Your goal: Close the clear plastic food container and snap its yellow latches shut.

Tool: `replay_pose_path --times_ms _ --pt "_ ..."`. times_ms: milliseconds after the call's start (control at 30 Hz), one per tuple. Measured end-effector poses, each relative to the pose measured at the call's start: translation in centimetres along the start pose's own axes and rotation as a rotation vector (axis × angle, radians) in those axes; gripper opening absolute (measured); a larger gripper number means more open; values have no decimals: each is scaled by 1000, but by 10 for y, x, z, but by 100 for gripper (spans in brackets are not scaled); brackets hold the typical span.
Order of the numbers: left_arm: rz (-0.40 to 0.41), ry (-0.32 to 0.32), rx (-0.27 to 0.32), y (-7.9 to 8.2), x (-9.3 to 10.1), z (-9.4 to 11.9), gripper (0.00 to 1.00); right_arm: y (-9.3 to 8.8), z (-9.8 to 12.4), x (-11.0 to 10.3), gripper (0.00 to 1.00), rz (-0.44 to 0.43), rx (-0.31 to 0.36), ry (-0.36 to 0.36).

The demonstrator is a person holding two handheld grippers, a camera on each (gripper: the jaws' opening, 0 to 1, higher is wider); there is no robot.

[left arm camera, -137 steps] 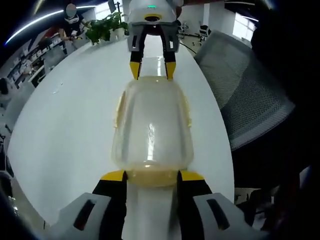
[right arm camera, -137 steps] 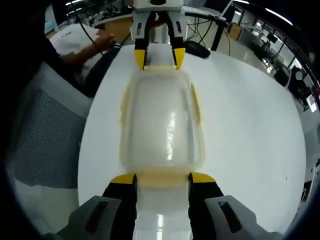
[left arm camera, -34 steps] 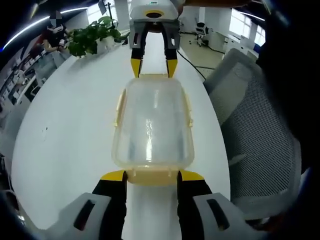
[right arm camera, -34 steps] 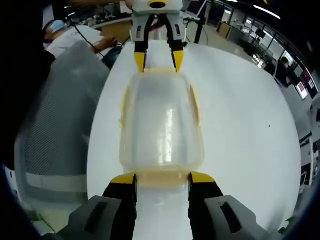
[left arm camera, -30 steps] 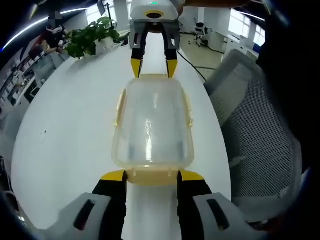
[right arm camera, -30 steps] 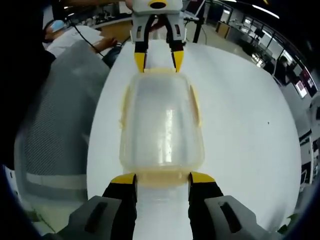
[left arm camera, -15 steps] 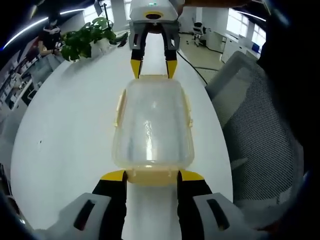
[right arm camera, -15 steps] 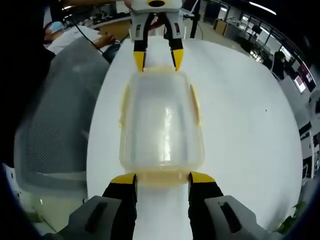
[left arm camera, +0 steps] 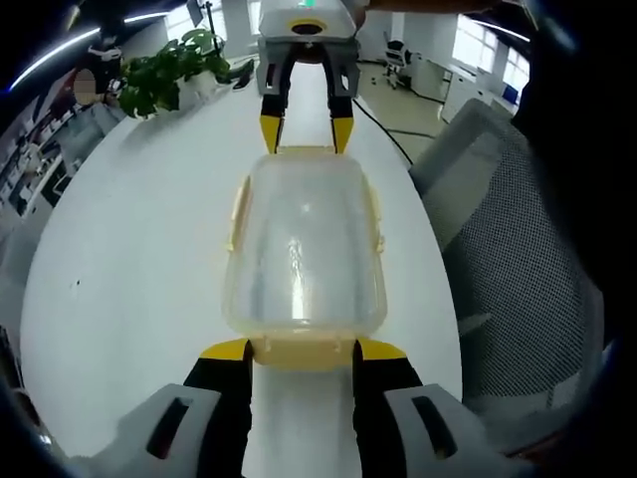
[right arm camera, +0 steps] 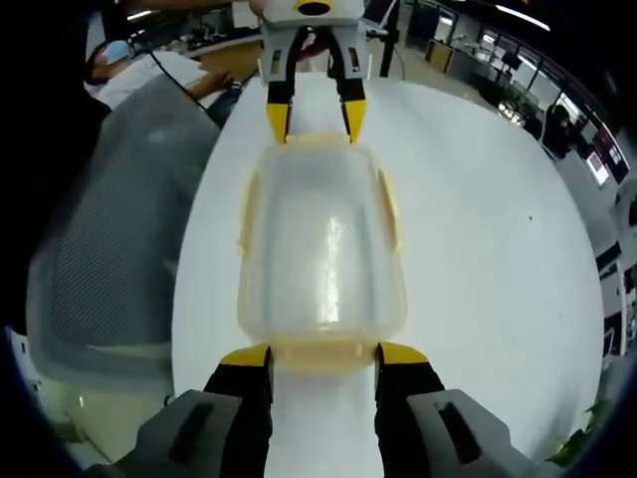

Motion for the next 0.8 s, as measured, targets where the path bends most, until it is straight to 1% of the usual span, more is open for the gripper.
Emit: replay_pose_path --times_ms 233,500,667,800 --pt "2 -7 1 -3 -1 -4 38 -2 -5 -1 39 -9 -4 7" --pt "2 -9 6 -4 0 -6 38 -4 -5 0 39 -15 12 15" --pt "1 -10 9 -4 0 -5 39 -3 -5 -1 40 -3 8 24" --pt "-21 -2 7 -4 0 -4 39 -4 -4 -1 40 -9 -3 32"
Point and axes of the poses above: the point that each gripper's makers call its tool centre point, and the gripper's own axes: z roughly backward along the fingers, x roughly to its right, y roughly out of its top, the point moved 7 cm from there along z, roughly backward along the fingers, and after that the axes turned 3 degrees about z, right-handed, at the moved point
